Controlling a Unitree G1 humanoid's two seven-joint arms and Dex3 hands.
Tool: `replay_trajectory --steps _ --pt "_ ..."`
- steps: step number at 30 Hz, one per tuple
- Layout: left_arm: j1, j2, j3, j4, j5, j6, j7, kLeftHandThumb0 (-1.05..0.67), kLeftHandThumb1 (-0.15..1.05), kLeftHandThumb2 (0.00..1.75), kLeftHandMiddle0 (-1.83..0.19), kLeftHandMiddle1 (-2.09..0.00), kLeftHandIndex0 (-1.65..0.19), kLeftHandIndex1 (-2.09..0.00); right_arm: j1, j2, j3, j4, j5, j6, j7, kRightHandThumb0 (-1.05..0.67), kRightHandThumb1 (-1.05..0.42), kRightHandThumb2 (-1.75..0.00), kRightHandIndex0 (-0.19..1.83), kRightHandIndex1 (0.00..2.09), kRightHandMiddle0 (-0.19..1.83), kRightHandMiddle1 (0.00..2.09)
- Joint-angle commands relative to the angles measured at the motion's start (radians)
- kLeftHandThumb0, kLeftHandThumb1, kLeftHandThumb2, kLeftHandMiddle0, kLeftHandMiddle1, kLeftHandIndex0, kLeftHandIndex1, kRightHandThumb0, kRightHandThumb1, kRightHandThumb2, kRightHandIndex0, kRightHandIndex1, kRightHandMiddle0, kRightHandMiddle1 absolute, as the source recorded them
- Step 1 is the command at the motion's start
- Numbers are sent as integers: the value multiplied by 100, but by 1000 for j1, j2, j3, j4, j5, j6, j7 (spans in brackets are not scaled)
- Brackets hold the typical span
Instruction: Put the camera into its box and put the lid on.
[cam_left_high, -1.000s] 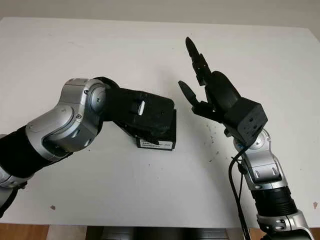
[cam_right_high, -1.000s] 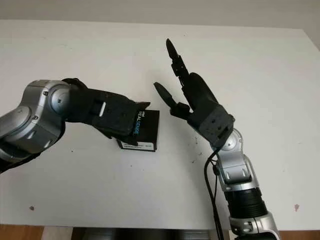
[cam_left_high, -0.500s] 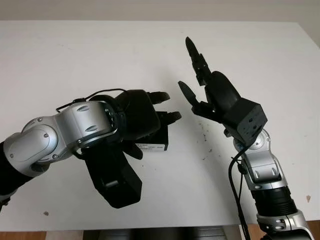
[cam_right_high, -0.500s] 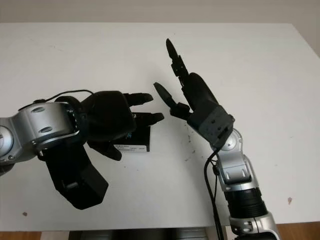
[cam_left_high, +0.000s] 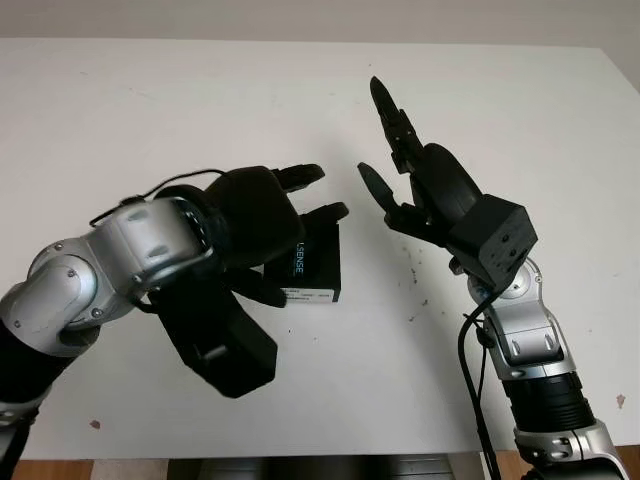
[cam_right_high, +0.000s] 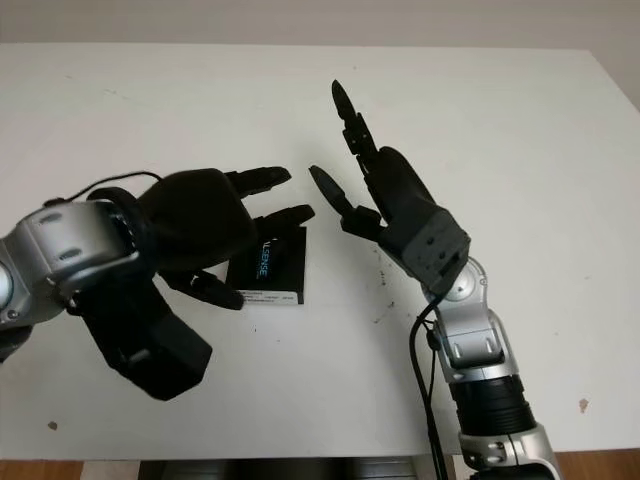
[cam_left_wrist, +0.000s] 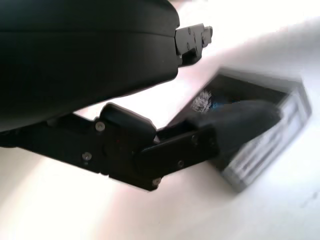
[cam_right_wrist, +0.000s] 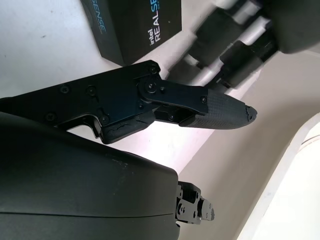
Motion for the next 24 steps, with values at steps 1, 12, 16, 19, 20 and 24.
replay_trajectory --steps 1,12,16,19,20,24 --pt "0 -40 105 17 -164 90 -19 -96 105 84 19 0 19 0 -5 -11 -15 -5 7 -17 -5 -79 -105 -61 -19 5 -17 6" --pt "149 -294 472 93 -655 316 391 -94 105 75 19 0 19 0 -17 37 -59 28 42 3 -72 -81 -105 -64 -19 0 -19 1" --pt "189 -385 542 198 -752 275 537 -89 105 72 19 0 19 0 -16 68 -72 49 65 18 -103 -84 -105 -65 -19 0 -19 0" --pt "206 -406 565 297 -781 235 599 -88 105 75 19 0 19 0 -20 80 -77 65 65 33 -130 -85 -105 -65 -19 0 -19 0" --pt "207 -414 571 334 -790 215 617 -88 105 76 19 0 19 0 -22 84 -78 75 65 30 -138 -85 -105 -66 -19 0 -19 0" --pt "210 -433 575 448 -818 149 656 -86 105 79 19 0 19 0 -35 101 -84 112 80 40 -157 -82 -105 -67 -19 0 -19 0"
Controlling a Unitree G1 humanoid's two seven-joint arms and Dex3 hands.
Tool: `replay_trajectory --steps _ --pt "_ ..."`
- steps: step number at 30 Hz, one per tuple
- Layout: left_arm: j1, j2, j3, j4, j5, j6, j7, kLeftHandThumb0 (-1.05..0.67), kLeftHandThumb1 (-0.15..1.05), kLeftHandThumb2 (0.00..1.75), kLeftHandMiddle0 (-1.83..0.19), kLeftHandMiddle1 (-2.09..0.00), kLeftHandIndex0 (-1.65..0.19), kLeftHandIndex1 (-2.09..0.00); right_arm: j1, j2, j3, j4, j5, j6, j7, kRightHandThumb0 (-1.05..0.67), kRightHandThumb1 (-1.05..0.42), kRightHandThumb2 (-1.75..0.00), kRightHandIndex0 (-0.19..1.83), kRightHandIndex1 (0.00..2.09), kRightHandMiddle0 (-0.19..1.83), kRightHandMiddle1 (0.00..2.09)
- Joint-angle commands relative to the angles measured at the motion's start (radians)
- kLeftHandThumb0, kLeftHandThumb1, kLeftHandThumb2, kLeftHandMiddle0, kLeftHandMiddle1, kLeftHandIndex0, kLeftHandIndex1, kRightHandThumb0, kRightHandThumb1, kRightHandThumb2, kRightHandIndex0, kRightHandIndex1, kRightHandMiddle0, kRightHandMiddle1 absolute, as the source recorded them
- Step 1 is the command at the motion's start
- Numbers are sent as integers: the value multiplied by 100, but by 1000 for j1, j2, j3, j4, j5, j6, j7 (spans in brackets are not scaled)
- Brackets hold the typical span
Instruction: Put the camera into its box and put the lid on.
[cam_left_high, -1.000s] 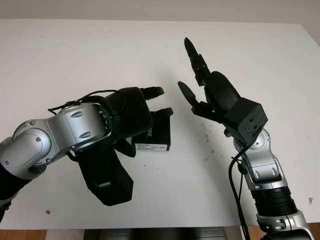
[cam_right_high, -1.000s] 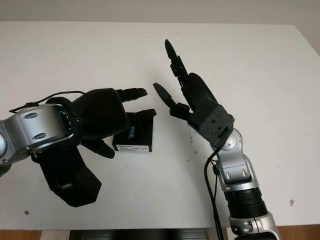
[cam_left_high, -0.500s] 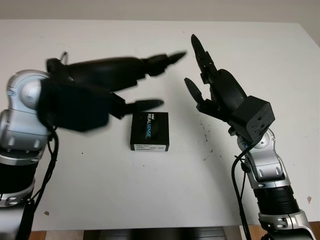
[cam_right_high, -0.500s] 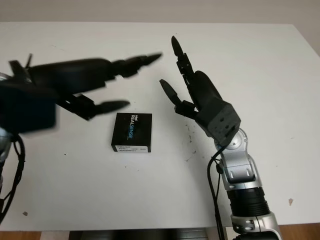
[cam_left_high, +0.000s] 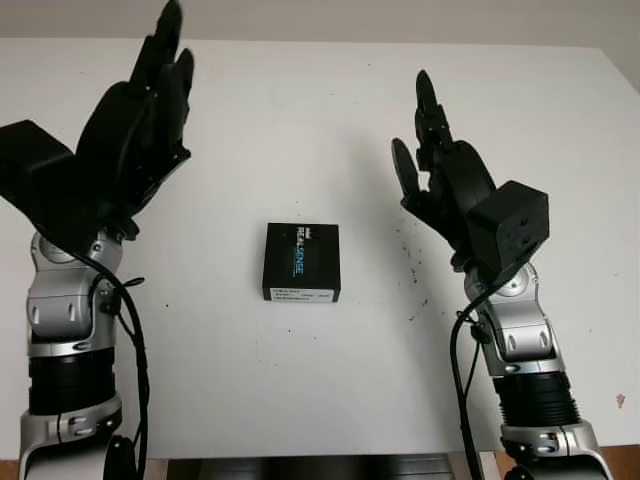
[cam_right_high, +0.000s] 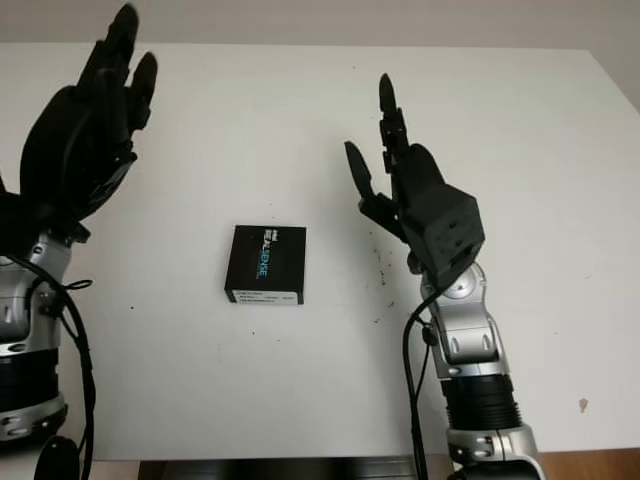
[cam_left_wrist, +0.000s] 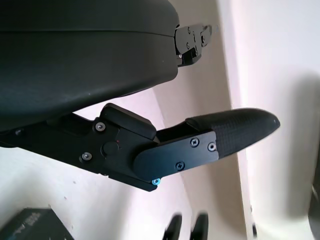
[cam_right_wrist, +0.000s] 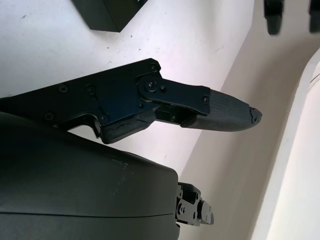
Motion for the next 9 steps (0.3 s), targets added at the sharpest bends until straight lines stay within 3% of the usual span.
replay_trajectory --steps 1,9 --pt "12 -15 6 43 -20 -39 9 -86 105 78 19 0 19 0 -19 15 -12 14 14 11 -9 -81 -105 -67 -19 0 -19 0" --pt "16 -41 -26 93 -30 -89 50 -89 105 77 19 0 19 0 -35 18 -6 52 7 46 -29 -79 -105 -69 -19 0 -19 0"
